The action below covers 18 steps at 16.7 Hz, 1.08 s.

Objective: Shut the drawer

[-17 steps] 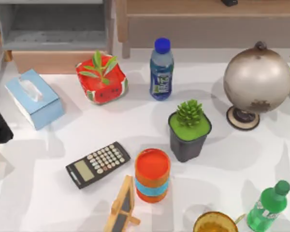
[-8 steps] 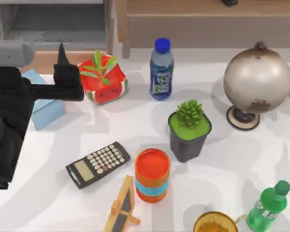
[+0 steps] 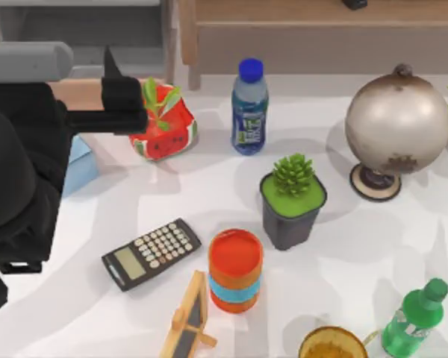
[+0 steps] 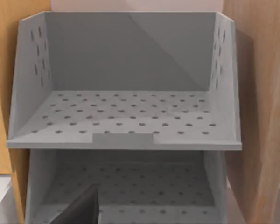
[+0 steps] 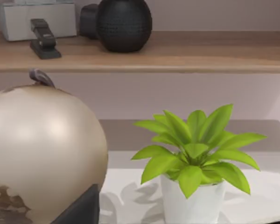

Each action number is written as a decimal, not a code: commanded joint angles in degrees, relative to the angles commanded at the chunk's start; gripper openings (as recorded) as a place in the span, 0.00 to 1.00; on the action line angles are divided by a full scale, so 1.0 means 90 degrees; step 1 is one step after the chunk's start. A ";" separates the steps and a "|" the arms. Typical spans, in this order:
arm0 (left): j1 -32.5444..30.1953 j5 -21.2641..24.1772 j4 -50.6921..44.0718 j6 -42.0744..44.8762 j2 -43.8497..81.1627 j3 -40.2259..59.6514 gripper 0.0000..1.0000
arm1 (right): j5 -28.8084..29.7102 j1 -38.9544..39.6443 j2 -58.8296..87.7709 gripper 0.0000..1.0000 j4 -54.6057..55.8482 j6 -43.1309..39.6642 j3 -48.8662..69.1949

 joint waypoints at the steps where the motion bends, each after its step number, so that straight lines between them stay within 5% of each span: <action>1: 0.0001 0.0001 0.0001 0.0000 0.0000 0.0000 1.00 | 0.0000 0.0000 0.0000 1.00 0.0000 0.0000 0.0000; 4: 0.0399 0.0393 0.0387 0.0219 0.0191 -0.0096 1.00 | 0.0000 0.0000 0.0000 1.00 0.0000 0.0000 0.0000; 7: 0.1364 0.1361 0.1267 0.0841 0.0654 -0.0302 1.00 | 0.0000 0.0000 0.0000 1.00 0.0000 0.0000 0.0000; 12: 0.3858 0.3751 0.3384 0.2782 0.1843 -0.0687 1.00 | 0.0000 0.0000 0.0000 1.00 0.0000 0.0000 0.0000; 18: 0.7024 0.6651 0.5885 0.6211 0.3708 -0.0882 1.00 | 0.0000 0.0000 0.0000 1.00 0.0000 0.0000 0.0000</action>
